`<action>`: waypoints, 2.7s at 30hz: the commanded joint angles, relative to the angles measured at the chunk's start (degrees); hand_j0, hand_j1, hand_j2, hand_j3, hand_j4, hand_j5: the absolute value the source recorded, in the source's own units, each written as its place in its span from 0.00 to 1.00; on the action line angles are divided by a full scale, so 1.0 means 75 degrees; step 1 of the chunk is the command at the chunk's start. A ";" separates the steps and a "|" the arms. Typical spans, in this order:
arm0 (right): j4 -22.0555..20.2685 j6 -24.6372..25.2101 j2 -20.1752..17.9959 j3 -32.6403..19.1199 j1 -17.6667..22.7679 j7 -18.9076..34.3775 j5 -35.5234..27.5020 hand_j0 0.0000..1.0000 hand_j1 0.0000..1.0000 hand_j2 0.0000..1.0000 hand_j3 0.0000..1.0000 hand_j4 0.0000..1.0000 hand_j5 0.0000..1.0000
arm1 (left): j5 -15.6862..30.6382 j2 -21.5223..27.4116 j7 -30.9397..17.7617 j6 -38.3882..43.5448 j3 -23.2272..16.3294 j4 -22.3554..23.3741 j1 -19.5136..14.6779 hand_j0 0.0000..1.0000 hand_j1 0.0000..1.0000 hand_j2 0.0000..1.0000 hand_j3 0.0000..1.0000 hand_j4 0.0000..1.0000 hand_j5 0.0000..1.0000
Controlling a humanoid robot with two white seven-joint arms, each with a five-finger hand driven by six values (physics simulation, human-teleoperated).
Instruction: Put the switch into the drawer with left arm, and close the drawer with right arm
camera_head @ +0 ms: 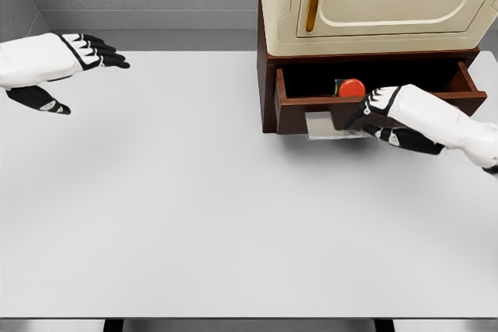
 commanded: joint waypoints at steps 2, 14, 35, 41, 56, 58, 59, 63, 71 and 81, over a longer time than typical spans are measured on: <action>0.0210 0.0006 0.0197 -0.0002 -0.0058 0.0003 -0.0008 0.54 0.54 0.54 0.54 0.54 0.54 | 0.0040 -0.0005 0.0001 0.0019 0.0018 0.0006 0.0000 1.00 1.00 1.00 1.00 1.00 1.00; 0.0562 0.0006 0.0736 0.0173 -0.0480 0.0003 0.0238 0.53 0.53 0.53 0.53 0.53 0.53 | 0.0052 0.0007 0.0013 0.0019 0.0053 -0.0005 0.0000 1.00 1.00 1.00 1.00 1.00 1.00; 0.1230 0.0006 0.1064 0.0736 -0.1301 0.0015 0.0250 0.53 0.53 0.53 0.53 0.53 0.53 | 0.0052 0.0018 0.0001 0.0019 0.0194 0.0006 0.0059 1.00 1.00 1.00 1.00 1.00 1.00; 0.1406 0.0006 0.1193 0.0876 -0.1500 0.0015 0.0250 0.53 0.53 0.53 0.53 0.53 0.53 | 0.0052 0.0018 0.0001 0.0019 0.0194 0.0006 0.0059 1.00 1.00 1.00 1.00 1.00 1.00; 0.1816 0.0006 0.1463 0.1087 -0.1852 0.0015 0.0261 0.53 0.53 0.53 0.53 0.53 0.53 | 0.0052 0.0018 0.0001 0.0019 0.0194 0.0006 0.0059 1.00 1.00 1.00 1.00 1.00 1.00; 0.1945 0.0006 0.1463 0.1193 -0.1957 0.0015 0.0261 0.53 0.53 0.53 0.53 0.53 0.53 | 0.0064 0.0018 0.0001 0.0019 0.0194 -0.0005 0.0070 1.00 1.00 1.00 1.00 1.00 1.00; 0.1980 0.0006 0.1463 0.1193 -0.1957 0.0015 0.0261 0.54 0.54 0.54 0.54 0.54 0.54 | 0.0052 0.0018 0.0001 0.0019 0.0194 0.0006 0.0070 1.00 1.00 1.00 1.00 1.00 1.00; 0.2285 0.0006 0.1685 0.1205 -0.2062 0.0015 0.0449 0.53 0.53 0.53 0.53 0.53 0.53 | 0.0052 0.0018 0.0001 0.0019 0.0194 -0.0005 0.0070 1.00 1.00 1.00 1.00 1.00 1.00; 0.2648 0.0006 0.1920 0.1369 -0.2367 0.0015 0.0507 0.53 0.53 0.53 0.53 0.53 0.53 | 0.0052 0.0007 0.0001 0.0019 0.0194 -0.0040 0.0152 1.00 1.00 1.00 1.00 1.00 1.00; 0.1418 0.0006 0.0865 0.1228 -0.2273 -0.0020 0.0308 0.54 0.54 0.54 0.54 0.54 0.54 | 0.0052 0.0007 0.0001 0.0019 0.0194 -0.0064 0.0164 1.00 1.00 1.00 1.00 1.00 1.00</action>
